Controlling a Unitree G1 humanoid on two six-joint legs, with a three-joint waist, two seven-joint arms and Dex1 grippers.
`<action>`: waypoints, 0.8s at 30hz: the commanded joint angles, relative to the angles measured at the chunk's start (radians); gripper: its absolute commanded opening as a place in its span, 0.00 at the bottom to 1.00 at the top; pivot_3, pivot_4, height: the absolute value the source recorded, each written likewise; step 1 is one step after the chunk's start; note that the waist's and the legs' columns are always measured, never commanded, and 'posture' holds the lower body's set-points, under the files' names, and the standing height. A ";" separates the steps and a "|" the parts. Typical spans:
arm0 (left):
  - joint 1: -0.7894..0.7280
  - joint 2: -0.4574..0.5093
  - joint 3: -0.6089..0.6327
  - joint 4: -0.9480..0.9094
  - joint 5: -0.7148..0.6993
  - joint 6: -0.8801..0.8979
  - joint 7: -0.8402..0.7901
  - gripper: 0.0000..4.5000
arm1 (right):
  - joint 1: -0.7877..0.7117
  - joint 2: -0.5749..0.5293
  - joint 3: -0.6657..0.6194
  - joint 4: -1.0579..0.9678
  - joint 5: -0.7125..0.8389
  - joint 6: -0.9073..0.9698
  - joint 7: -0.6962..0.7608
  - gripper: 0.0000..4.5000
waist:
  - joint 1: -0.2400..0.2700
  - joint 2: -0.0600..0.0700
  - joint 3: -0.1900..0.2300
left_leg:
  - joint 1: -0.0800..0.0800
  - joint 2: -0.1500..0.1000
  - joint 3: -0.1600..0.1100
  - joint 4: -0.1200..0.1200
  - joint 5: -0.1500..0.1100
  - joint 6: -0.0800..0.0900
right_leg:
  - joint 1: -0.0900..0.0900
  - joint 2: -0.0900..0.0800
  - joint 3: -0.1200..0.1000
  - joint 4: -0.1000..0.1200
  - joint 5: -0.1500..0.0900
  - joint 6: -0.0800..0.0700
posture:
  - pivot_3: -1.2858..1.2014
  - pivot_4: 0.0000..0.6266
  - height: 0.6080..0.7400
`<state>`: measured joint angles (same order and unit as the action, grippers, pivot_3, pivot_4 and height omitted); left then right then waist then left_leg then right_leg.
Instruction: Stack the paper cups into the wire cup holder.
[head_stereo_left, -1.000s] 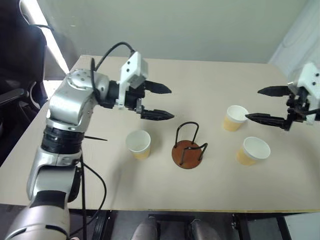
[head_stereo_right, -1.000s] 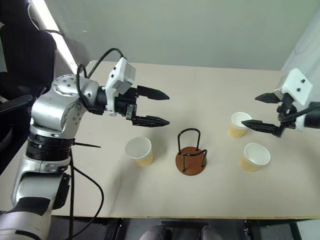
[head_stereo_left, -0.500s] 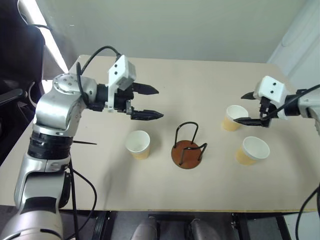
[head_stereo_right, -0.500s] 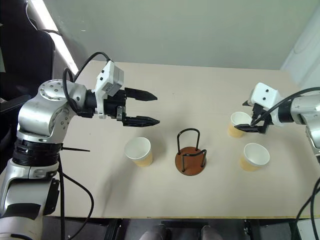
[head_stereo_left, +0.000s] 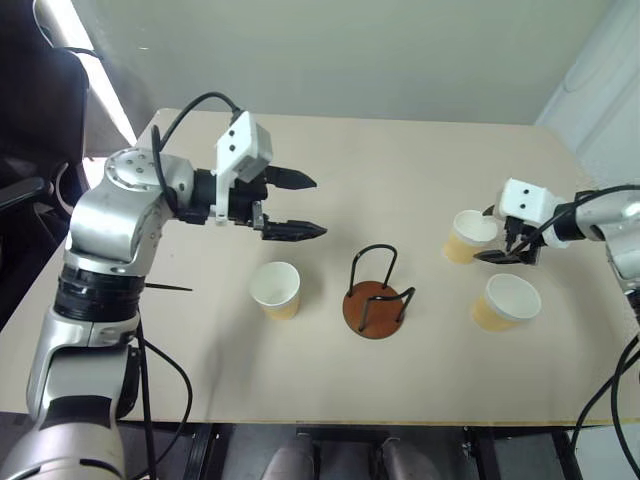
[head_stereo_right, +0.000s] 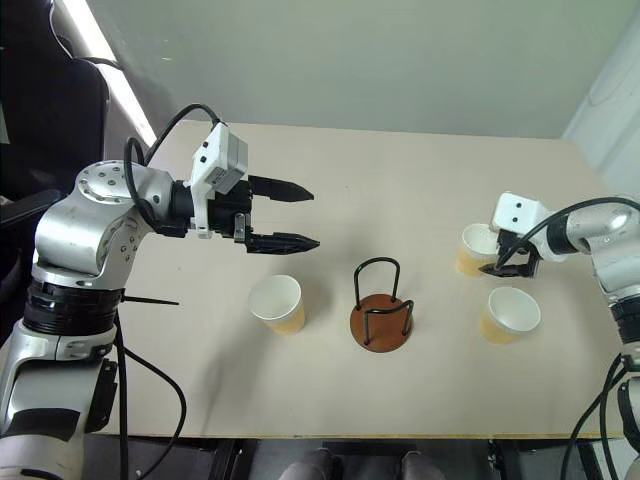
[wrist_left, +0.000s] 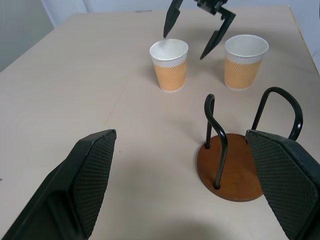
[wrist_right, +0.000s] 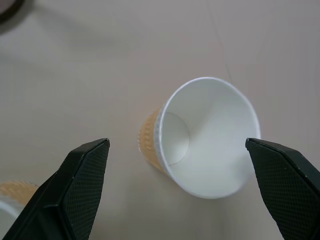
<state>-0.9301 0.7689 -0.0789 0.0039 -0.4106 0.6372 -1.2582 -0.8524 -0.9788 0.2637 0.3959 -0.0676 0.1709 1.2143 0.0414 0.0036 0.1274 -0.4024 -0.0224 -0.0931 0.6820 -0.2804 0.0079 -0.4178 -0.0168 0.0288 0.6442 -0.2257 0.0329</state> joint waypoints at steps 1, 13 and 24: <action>-0.004 0.018 0.028 -0.031 -0.014 -0.007 0.002 0.99 | -0.042 0.006 -0.007 0.018 -0.033 -0.035 0.005 1.00 | 0.000 0.000 0.000 | 0.000 0.000 0.000 0.000 0.000 0.000 | 0.000 0.000 0.000 0.000 0.000 0.000 | 0.52 0.24 1.00; 0.025 0.066 -0.019 -0.066 -0.022 0.003 -0.089 1.00 | -0.081 0.056 0.022 0.075 -0.114 -0.112 0.038 0.39 | -0.002 0.000 0.000 | 0.000 0.000 0.000 -0.001 0.000 0.000 | 0.000 0.000 0.000 0.000 0.000 0.000 | 0.52 0.24 1.00; 0.040 0.088 -0.041 -0.095 -0.016 0.009 -0.125 1.00 | -0.074 0.072 0.016 0.057 -0.117 -0.107 0.071 0.01 | -0.001 0.000 0.000 | 0.000 0.000 0.000 -0.001 0.000 -0.001 | 0.000 0.000 0.000 -0.001 0.000 0.000 | 0.52 0.24 1.00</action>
<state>-0.8864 0.8471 -0.1291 -0.0609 -0.4136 0.6417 -1.3792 -0.9145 -0.9012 0.2971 0.4778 -0.1826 0.0632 1.2780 0.0401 0.0040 0.1276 -0.4024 -0.0223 -0.0931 0.6805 -0.2807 0.0072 -0.4179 -0.0169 0.0288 0.6435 -0.2257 0.0326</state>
